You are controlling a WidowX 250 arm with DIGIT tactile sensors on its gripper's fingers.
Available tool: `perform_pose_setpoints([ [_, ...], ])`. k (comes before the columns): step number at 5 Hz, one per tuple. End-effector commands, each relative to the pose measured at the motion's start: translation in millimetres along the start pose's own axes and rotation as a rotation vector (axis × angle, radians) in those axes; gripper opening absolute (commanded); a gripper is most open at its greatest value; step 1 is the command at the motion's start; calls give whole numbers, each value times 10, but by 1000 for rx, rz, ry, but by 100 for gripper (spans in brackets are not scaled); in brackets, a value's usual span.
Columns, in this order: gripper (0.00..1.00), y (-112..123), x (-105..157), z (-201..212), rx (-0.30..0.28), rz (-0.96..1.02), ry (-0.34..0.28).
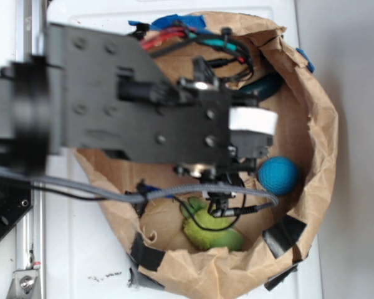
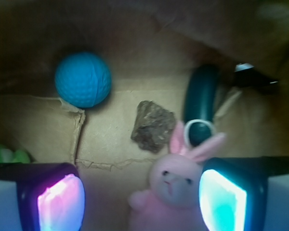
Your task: Grab the blue ball.
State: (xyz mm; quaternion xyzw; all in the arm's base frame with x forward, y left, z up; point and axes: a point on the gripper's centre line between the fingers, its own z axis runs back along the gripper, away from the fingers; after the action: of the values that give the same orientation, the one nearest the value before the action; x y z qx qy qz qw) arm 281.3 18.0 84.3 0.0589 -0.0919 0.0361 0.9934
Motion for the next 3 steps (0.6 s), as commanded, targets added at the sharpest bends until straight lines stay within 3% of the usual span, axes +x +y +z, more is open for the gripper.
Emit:
perform_pose_setpoints([
  [1, 100, 19, 225, -2, -95, -5, -73],
  [2, 100, -36, 313, -40, -114, -2, -69],
  [3, 100, -7, 372, 16, -166, 11, -107],
])
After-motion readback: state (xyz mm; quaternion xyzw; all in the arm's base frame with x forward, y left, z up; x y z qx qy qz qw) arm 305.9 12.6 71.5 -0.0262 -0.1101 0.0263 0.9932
